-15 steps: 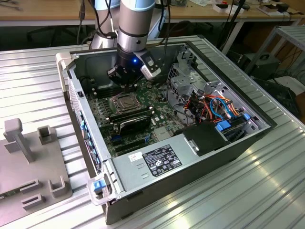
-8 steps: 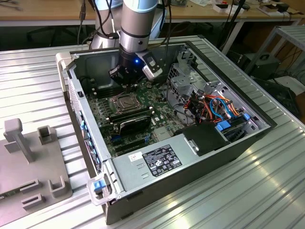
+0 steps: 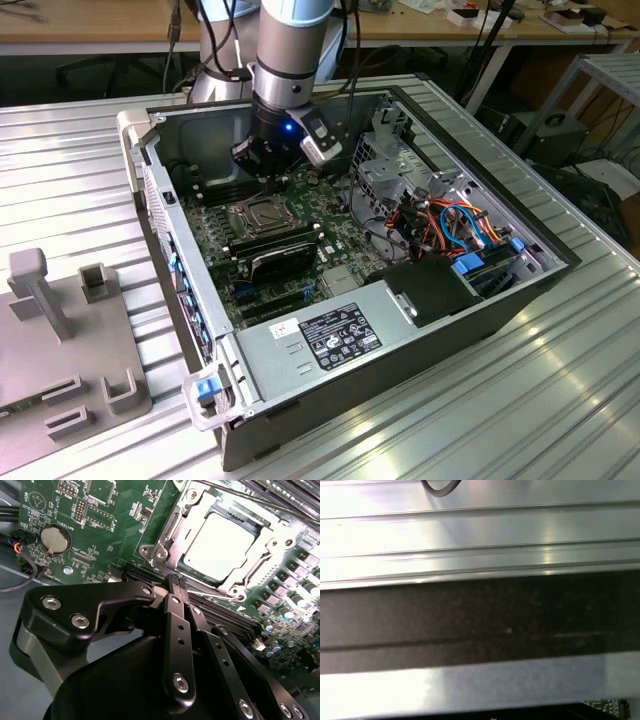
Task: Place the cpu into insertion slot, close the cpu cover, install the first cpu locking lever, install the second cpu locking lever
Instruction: 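Install the first cpu locking lever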
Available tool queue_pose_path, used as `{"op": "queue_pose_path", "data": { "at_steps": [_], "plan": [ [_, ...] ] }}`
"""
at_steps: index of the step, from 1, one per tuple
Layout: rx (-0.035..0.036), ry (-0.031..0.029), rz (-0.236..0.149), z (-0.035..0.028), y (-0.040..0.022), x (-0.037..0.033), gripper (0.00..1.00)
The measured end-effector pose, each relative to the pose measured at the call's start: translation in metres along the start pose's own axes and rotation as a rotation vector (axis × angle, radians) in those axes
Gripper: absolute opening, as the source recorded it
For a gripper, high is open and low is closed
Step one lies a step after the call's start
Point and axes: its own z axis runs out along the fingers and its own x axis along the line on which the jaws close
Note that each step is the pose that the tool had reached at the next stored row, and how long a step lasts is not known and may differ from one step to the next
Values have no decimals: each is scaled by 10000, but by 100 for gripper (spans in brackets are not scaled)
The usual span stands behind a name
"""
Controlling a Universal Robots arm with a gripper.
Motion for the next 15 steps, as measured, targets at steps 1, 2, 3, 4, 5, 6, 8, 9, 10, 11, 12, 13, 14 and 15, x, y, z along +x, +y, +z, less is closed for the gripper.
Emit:
{"op": "queue_pose_path", "data": {
  "at_steps": [1, 2, 3, 4, 5, 6, 8, 9, 10, 11, 12, 13, 14, 15],
  "plan": [
    [0, 4, 0, 2, 1, -11, 11],
    [0, 7, 0, 4, 2, -19, 11],
    [2, 16, 1, 10, 2, -31, 11],
    [3, 23, 2, 13, 1, -35, 11],
    [4, 30, 2, 15, -1, -35, 11],
    [3, 36, 2, 18, -5, -36, 11],
    [3, 41, 3, 24, -10, -36, 11],
    [4, 44, 4, 29, -11, -33, 11],
    [5, 45, 3, 31, -11, -26, 11],
    [4, 45, 2, 35, -12, -14, 11],
    [4, 45, 2, 36, -10, -4, 11],
    [4, 45, 2, 38, -6, 1, 11],
    [6, 47, 3, 38, 5, 4, 11],
    [8, 47, 3, 38, 19, 5, 11]
  ]
}}
